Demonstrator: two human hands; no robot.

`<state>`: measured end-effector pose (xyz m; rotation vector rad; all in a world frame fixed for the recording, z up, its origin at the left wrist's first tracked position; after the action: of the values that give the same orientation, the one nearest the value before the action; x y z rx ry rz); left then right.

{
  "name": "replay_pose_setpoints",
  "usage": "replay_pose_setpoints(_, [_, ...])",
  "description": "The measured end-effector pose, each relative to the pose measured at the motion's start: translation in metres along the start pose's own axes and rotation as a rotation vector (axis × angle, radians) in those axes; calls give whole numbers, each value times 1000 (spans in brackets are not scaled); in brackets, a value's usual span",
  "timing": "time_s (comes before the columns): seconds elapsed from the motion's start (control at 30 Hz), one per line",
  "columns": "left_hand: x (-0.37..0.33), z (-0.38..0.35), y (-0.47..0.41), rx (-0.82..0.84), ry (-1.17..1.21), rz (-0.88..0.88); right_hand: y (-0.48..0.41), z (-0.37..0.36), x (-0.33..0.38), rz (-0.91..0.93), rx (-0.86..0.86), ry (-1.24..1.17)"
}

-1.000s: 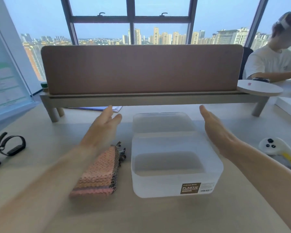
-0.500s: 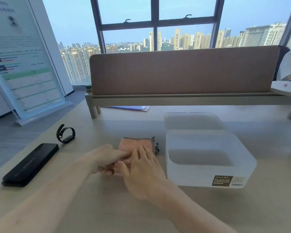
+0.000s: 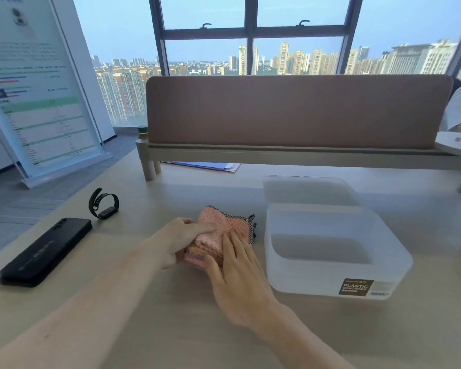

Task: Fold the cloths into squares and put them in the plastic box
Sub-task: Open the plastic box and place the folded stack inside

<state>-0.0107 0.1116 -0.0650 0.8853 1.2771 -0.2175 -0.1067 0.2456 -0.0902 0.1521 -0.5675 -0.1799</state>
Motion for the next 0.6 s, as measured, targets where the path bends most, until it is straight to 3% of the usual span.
replay_pose_setpoints(0.1, [-14, 2, 7, -88, -129, -85, 5, 4, 2, 41, -27, -142])
replay_pose_setpoints(0.23, [-63, 4, 44, -139, -295, -256, 12, 34, 19, 213, -128, -505])
replay_pose_setpoints(0.33, [-110, 1, 82, -80, -320, -364, 27, 74, 25, 331, -290, -794])
replay_pose_setpoints(0.4, [-134, -10, 98, 4, -270, -413, 35, 107, 14, 310, -362, -949])
replay_pose_setpoints(0.5, [-157, -44, 102, 135, -185, -474, 42, 148, -15, 204, -171, -1317])
replay_pose_setpoints(0.6, [-161, -83, 84, 247, -109, -473, 56, 163, -44, 311, 71, -1695])
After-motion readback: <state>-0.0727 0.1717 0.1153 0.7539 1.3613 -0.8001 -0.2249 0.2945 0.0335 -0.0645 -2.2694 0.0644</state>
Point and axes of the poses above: each hand's wrist, its own y-axis away from the middle knuckle, its own z-axis out of the back of the hand, x = y × z, the point moved 1 cm from there along -y, towards the middle knuckle, and after that the axes turned 13 degrees about x, right-handed, at the moved point
